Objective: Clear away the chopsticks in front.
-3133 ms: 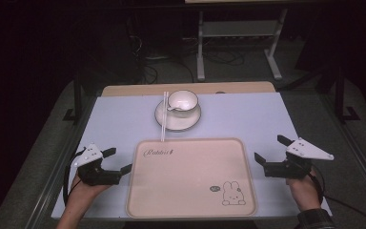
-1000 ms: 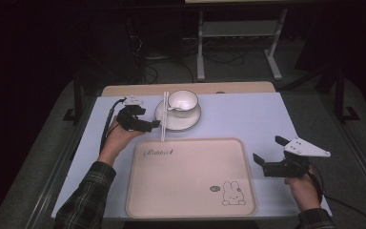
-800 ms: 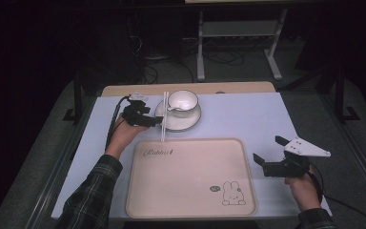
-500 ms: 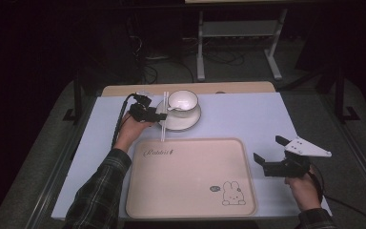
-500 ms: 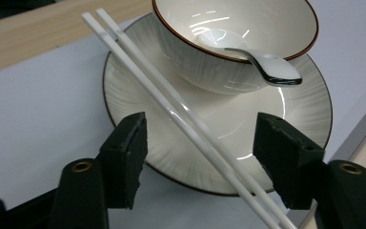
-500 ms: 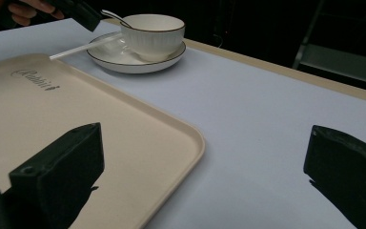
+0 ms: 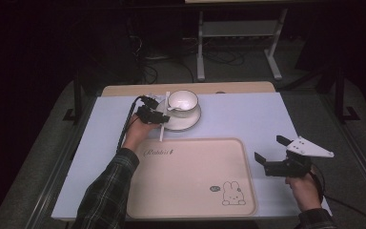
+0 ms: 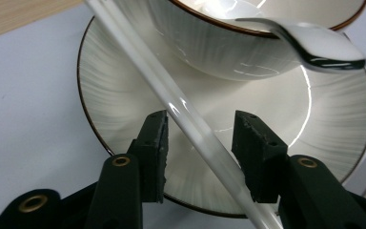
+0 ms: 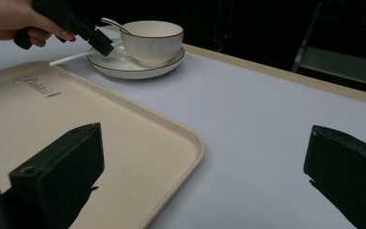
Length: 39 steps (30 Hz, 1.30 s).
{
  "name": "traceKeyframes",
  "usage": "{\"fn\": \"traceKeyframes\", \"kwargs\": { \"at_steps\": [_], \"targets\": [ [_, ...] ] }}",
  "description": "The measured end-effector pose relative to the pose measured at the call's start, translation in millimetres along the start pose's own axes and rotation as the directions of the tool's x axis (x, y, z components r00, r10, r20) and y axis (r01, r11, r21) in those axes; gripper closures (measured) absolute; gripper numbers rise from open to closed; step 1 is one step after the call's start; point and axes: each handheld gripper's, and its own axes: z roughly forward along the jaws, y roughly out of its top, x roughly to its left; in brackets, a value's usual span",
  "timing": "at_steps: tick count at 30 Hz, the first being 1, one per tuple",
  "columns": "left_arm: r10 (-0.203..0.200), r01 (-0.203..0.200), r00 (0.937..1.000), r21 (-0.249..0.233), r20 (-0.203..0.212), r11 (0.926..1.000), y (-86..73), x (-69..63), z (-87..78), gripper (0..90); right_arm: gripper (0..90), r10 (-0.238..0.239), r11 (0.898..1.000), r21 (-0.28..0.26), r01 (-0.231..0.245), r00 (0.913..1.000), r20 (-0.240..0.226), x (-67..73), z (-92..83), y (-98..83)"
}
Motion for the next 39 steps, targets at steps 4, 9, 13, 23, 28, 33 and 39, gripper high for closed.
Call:
{"fn": "traceKeyframes", "kwargs": {
  "at_steps": [4,9,13,23,28,33,39],
  "targets": [
    [0.003,-0.002,0.9998,0.010,-0.019,1.0000,0.5,2.1,1.7,63.2,0.0,0.009,1.000,-0.009,-0.009,1.0000,0.004,-1.7,-1.5,0.1],
    [0.013,-0.011,0.9975,0.024,-0.069,0.9997,5.8,5.6,3.1,69.9,0.0,0.014,1.000,-0.019,-0.014,0.9999,0.004,-2.5,-2.9,0.4],
    [0.010,-0.009,0.9971,0.026,-0.076,0.9996,8.7,7.5,3.7,73.1,0.0,0.013,1.000,-0.024,-0.013,0.9999,0.005,-3.0,-3.8,0.6],
    [0.007,-0.002,0.9927,0.042,-0.120,0.9991,14.4,12.4,4.5,78.1,0.0,0.011,1.000,-0.028,-0.011,0.9999,-0.001,-2.5,-4.3,0.8],
    [0.010,-0.006,0.9928,0.030,-0.120,0.9995,14.4,12.7,3.3,76.0,0.0,0.012,0.999,-0.031,-0.012,0.9999,-0.001,-2.7,-4.8,0.8],
    [0.016,-0.015,0.9935,0.013,-0.113,0.9998,15.1,13.4,-10.5,70.1,0.0,0.013,0.999,-0.031,-0.013,0.9999,-0.001,-2.7,-5.2,0.7],
    [0.012,-0.014,0.9948,-0.023,-0.101,0.9996,10.8,15.8,-33.7,71.4,0.0,0.010,1.000,-0.029,-0.010,0.9999,-0.003,-1.5,-5.0,0.8]
  ]
}}
